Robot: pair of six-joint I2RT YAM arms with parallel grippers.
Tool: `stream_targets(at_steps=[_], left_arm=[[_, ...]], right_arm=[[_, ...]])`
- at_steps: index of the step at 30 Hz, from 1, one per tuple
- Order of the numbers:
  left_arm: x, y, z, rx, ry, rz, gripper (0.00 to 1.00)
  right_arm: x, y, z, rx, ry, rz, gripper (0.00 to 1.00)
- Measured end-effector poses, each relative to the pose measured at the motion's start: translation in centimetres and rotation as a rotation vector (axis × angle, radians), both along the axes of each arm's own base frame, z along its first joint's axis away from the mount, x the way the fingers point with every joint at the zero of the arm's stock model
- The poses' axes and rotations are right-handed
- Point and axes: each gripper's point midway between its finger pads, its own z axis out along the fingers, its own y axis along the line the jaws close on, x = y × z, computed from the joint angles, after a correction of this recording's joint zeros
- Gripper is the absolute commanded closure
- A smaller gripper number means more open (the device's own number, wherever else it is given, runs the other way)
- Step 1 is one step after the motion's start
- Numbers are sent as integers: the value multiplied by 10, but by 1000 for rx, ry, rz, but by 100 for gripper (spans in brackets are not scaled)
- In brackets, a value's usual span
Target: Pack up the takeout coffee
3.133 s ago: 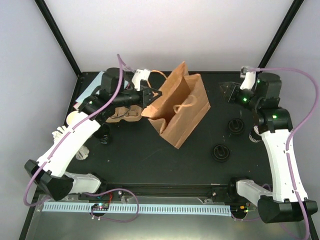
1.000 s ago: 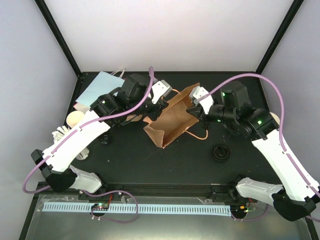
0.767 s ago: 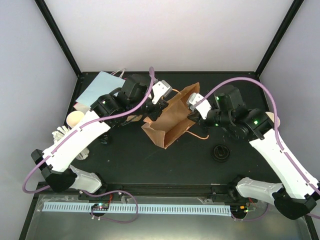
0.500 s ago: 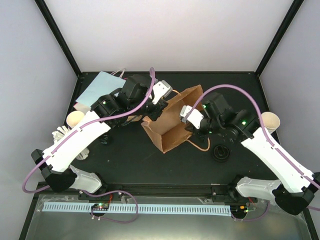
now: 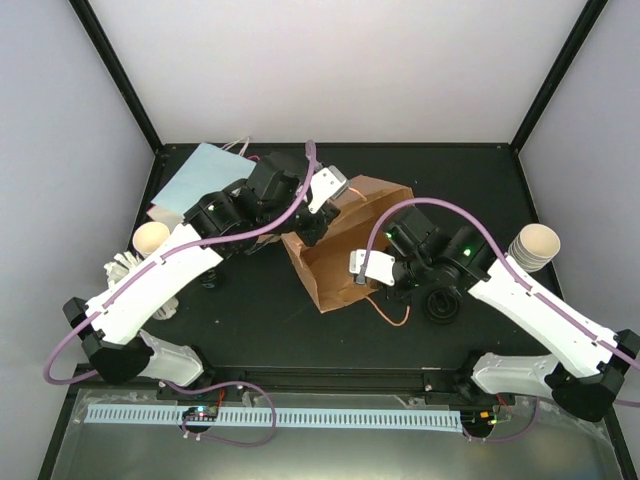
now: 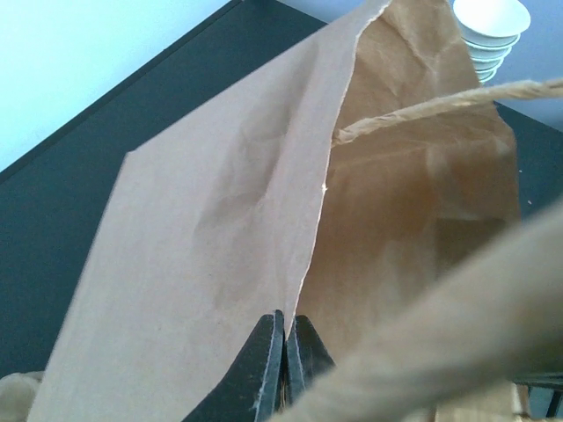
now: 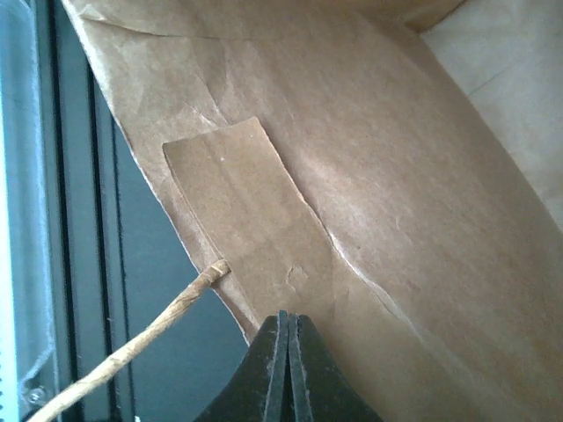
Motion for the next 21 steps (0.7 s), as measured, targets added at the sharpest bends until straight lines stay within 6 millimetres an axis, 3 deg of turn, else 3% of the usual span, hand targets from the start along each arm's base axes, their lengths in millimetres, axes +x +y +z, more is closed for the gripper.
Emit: stream_targets(at_steps=[7, 17, 21], left_arm=[[-10, -8, 0, 8, -10, -41, 99], [-20, -15, -2, 24, -21, -89, 98], [-21, -15, -1, 23, -22, -92, 98]], right_arm=[[15, 1, -1, -42, -99, 38, 99], [40, 16, 28, 21, -267, 53, 99], [44, 12, 21, -28, -325, 99, 99]])
